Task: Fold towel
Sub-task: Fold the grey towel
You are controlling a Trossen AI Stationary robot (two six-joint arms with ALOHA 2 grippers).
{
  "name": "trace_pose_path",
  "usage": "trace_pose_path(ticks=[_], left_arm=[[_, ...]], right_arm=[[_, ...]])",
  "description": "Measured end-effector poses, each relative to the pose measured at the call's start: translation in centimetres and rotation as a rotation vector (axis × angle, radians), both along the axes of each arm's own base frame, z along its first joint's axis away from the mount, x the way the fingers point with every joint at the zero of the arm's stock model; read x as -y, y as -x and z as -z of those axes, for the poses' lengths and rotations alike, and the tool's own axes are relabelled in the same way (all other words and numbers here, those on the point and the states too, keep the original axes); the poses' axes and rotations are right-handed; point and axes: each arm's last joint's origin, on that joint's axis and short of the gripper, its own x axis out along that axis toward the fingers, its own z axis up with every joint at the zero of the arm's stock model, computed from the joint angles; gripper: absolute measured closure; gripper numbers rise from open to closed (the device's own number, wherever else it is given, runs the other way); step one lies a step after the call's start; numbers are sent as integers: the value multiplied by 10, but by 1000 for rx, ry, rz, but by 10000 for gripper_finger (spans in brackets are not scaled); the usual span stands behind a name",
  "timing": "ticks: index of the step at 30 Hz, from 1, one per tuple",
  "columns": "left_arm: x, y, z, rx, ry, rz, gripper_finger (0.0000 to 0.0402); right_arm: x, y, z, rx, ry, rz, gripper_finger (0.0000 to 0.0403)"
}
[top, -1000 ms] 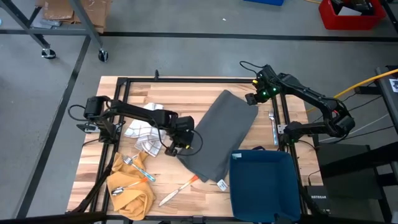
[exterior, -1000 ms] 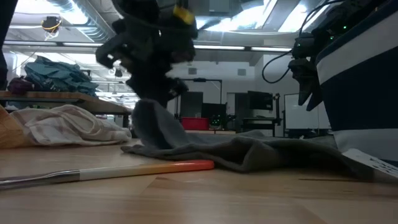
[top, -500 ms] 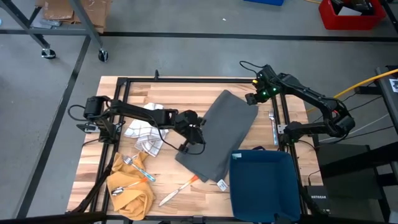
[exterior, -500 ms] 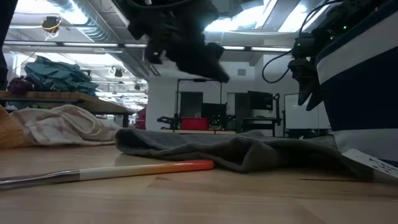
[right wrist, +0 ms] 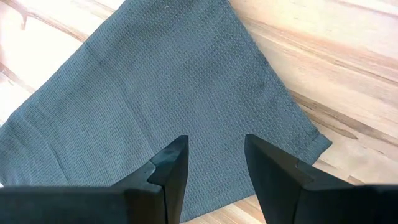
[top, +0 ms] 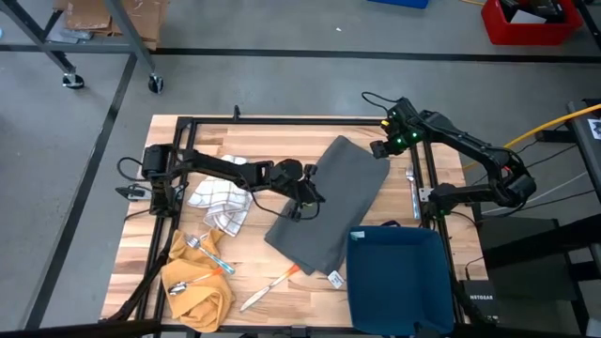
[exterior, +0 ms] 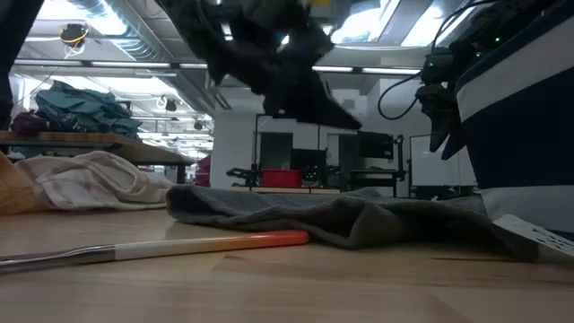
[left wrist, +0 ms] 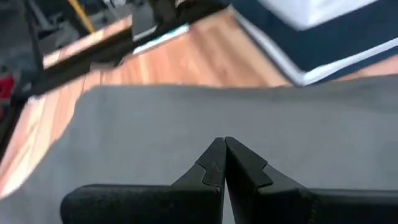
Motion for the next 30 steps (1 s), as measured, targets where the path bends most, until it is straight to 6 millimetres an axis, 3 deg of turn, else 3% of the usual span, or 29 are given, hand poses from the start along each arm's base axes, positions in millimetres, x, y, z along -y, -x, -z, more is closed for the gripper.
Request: trace_pose_path(ticks=[10, 17, 30], left_arm=[[-38, -2, 43, -118, 51, -115, 400], [-51, -1, 70, -200, 127, -189, 400], [-76, 14, 75, -333, 294, -438, 400]], right_arm=[[0, 0, 0, 0, 2, -2, 240], [0, 0, 0, 2, 4, -2, 240], [1, 0, 0, -14, 19, 6, 240]])
